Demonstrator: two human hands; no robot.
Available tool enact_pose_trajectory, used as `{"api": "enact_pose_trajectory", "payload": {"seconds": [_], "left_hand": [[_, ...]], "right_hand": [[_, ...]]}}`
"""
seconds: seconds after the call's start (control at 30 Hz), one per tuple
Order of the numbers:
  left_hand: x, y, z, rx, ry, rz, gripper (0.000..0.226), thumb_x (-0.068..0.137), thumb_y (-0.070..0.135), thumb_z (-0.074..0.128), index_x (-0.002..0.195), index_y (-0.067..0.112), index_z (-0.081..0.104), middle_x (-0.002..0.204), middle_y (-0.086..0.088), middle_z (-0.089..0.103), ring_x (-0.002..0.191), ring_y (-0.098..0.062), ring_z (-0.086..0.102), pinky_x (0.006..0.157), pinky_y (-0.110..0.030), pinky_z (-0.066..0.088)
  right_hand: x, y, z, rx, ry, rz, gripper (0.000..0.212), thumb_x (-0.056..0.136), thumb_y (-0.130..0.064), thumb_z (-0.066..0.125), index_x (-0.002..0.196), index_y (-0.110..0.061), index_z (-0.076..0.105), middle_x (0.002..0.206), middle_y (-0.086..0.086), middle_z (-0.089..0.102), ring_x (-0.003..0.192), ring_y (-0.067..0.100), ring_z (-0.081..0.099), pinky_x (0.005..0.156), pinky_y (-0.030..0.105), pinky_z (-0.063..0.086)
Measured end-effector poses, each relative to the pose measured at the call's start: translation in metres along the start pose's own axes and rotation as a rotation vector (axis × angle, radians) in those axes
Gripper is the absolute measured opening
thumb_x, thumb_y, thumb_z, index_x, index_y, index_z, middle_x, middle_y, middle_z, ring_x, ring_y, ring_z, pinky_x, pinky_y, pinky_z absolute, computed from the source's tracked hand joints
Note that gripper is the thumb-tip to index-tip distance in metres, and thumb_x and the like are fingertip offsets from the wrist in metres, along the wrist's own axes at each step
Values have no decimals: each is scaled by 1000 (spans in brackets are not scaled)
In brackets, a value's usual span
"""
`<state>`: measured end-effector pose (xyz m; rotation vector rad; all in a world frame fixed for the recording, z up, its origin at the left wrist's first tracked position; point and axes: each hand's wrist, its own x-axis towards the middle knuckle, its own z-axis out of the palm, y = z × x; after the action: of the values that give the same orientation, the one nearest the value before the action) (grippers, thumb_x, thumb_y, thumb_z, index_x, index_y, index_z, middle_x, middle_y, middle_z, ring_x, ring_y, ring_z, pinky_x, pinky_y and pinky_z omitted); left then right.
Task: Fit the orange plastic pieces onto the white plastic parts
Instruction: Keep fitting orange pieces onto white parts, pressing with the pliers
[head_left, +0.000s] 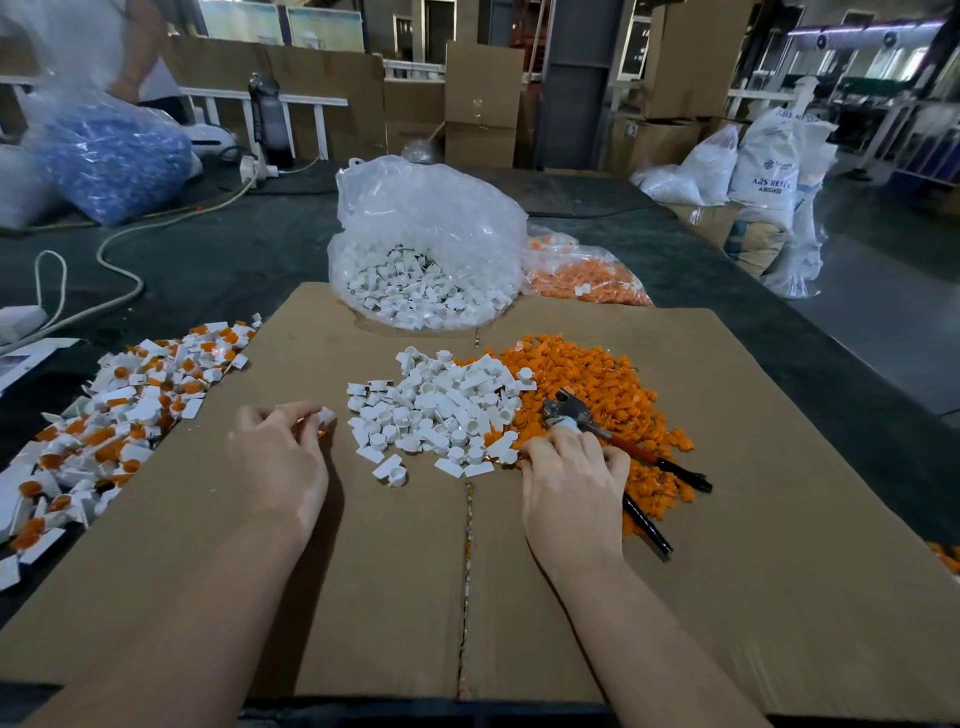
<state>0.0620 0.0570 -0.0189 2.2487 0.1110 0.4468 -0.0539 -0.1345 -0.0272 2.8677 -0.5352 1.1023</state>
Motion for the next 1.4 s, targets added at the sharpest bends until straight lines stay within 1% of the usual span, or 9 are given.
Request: {"api": "enact_pose_trajectory", "payload": {"seconds": [0.17,0.27,0.4,0.5,0.77,0.97,1.07,1.17,1.4], "left_hand": [[-13,15,1,31,26,134,22,91,16,56,109,17,68,116,-12,50,114,-28,33,96,-32,30],[-28,30,8,-94,-135,412,15,83,8,67,95,13,73,95,-1,54,98,-20,40,83,-16,24],[-40,39,21,83,-340,632,25,84,26,67,108,21,70,95,9,51,95,-14,39,82,-22,26],[-43,38,27,159,-384,598,27,86,32,64,111,26,68,101,9,53,100,-13,38,84,-20,26],[-48,38,28,86,-392,531,13,86,27,65,97,22,65,93,14,50,93,-5,32,77,-17,23],[-59,50,28,-194,-413,377,17,86,21,65,84,33,52,80,18,52,72,2,51,63,-4,34],[-67,56,30,-335,-481,335,24,88,16,62,87,39,54,82,16,58,74,5,54,64,0,36],[-72,58,33,-355,-495,342,19,89,11,59,96,27,66,86,17,54,78,4,54,69,2,35],[-73,57,31,-340,-517,363,23,74,15,77,90,26,63,87,11,54,73,6,52,66,0,37]], "right_hand": [[0,0,0,-20,-17,-8,21,57,-7,83,68,-17,68,72,2,61,67,21,57,71,38,46],[1,0,0,-29,-20,-8,25,53,-6,85,65,-18,68,70,0,60,66,20,56,70,37,46],[1,1,1,-17,-7,2,22,60,-3,83,65,-18,68,68,0,58,65,20,55,74,36,38],[0,1,1,13,-5,13,22,61,1,81,65,-17,67,66,0,57,65,21,53,73,33,26],[0,2,-3,155,21,1,24,62,4,80,67,-15,67,62,-1,58,62,20,56,74,30,27],[-1,2,-9,238,16,-71,10,74,-6,76,76,-14,69,69,-1,63,69,21,60,71,38,43],[-2,1,-9,242,-2,-92,9,78,-7,72,76,-14,67,69,-1,62,69,22,58,74,33,36],[-2,1,-8,248,-3,-96,6,80,-10,70,78,-14,67,71,0,63,69,23,58,72,33,31],[-1,1,-7,249,-22,-107,10,77,-8,72,74,-14,66,69,-1,62,67,23,57,71,33,33]]}}
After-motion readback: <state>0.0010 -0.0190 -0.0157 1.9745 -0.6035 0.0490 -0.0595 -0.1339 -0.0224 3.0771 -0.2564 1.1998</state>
